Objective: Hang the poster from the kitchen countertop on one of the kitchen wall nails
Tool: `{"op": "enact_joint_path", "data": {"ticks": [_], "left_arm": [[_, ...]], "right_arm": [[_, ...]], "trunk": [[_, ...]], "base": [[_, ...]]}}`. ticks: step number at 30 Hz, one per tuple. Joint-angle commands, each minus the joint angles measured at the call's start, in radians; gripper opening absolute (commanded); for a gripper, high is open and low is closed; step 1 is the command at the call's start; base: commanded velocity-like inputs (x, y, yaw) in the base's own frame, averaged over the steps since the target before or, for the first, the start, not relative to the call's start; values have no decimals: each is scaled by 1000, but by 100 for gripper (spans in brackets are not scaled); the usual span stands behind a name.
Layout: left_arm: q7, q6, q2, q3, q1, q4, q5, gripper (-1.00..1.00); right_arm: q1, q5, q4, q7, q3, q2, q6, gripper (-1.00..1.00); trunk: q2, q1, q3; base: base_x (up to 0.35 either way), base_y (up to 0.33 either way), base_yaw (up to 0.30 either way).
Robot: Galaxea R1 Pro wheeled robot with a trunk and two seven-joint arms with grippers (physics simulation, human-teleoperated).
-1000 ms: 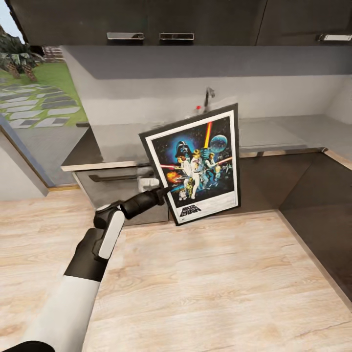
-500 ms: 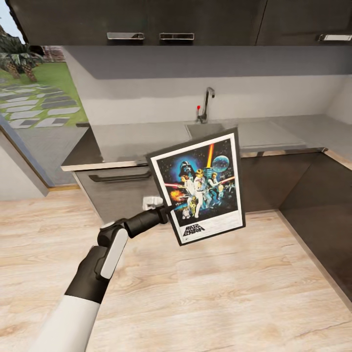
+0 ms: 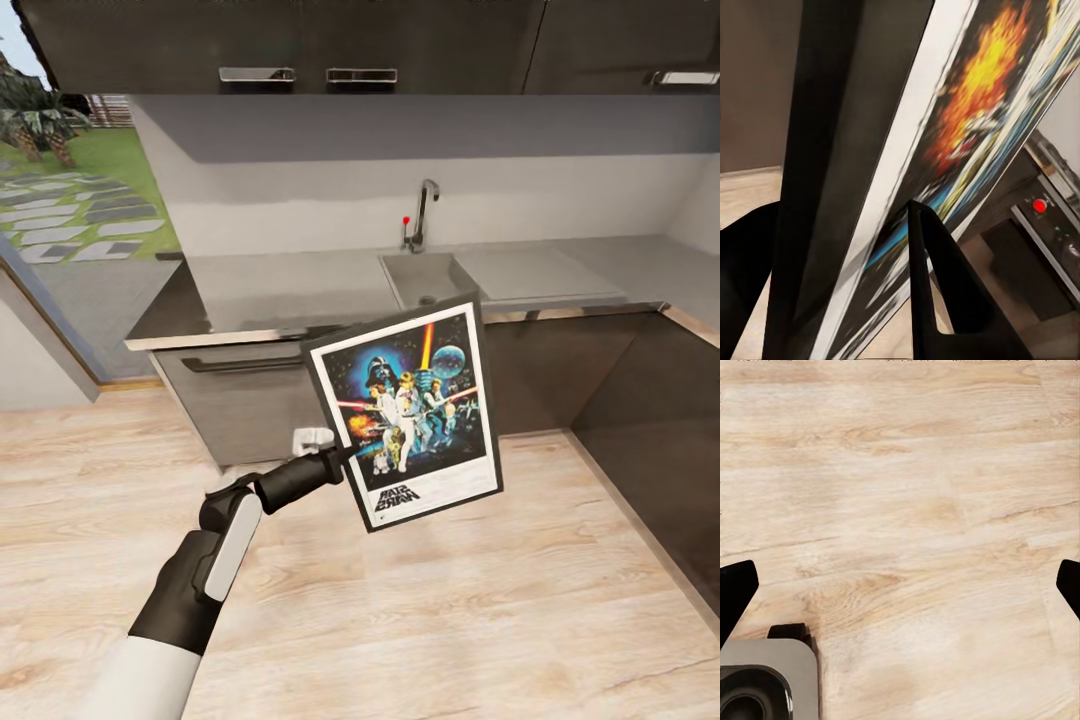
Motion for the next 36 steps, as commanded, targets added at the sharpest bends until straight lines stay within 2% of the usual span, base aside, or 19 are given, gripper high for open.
{"op": "enact_joint_path", "data": {"ticks": [1,8,9,36], "left_arm": [[0,8,-2,1,5,-1,8,-100],[0,9,-6,3,45,-2,6,-100],[0,9,-6,3,133,-2,6,-100],[0,7,-7,3,139,-2,5,-100]], "right_arm": [[-1,0,2,-2,0,0,-4,100],[-4,0,5,-2,3,0,-9,100],[-4,0,5,-2,3,0,-9,100],[-4,-1,5,-2,3,0,-10,100]], "trunk": [[-1,0,0],[-1,0,10],[-1,0,12],[-1,0,56]], "base": [[0,0,0],[0,0,0],[0,0,0],[0,0,0]]}}
